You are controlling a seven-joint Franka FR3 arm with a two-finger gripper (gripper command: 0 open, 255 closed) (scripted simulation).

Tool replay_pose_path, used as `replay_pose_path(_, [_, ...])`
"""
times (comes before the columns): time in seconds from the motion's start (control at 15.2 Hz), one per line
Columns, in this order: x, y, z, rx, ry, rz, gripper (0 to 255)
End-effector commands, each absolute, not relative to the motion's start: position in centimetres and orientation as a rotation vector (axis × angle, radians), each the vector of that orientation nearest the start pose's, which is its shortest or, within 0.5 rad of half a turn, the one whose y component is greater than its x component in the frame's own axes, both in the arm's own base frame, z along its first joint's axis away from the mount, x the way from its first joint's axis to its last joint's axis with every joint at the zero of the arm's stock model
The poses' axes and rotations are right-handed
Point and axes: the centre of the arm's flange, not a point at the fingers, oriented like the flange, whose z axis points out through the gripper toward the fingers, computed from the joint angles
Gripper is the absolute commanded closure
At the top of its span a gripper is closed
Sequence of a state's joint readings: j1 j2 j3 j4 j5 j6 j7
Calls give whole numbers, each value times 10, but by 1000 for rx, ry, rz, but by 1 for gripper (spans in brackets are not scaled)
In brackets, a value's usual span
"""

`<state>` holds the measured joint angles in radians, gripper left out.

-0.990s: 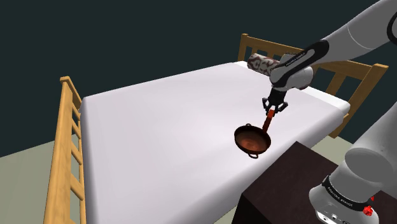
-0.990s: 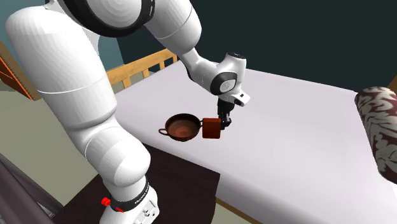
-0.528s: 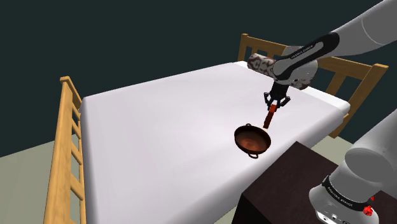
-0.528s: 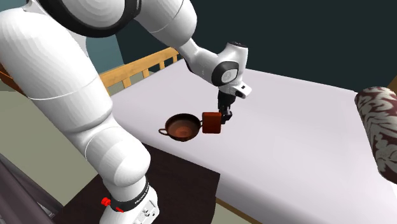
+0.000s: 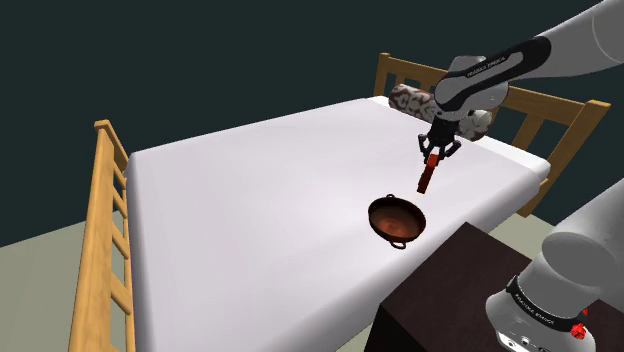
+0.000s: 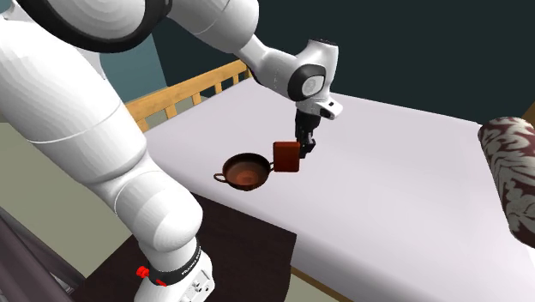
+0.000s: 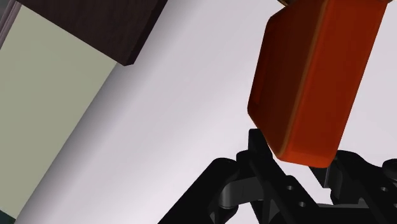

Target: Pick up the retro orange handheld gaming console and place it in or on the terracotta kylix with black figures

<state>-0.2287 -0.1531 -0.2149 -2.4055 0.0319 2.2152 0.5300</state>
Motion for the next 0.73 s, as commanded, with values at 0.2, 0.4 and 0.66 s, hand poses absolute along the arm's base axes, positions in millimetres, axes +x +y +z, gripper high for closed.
replay_pose_path(0.2, [423,-198,395,-2715,1466,68,255])
replay_pose_path(0.4, [420,-173,400,-2715,1466,68,255])
replay_pose_path(0.66, [413,-121,408,-2715,1466,68,255])
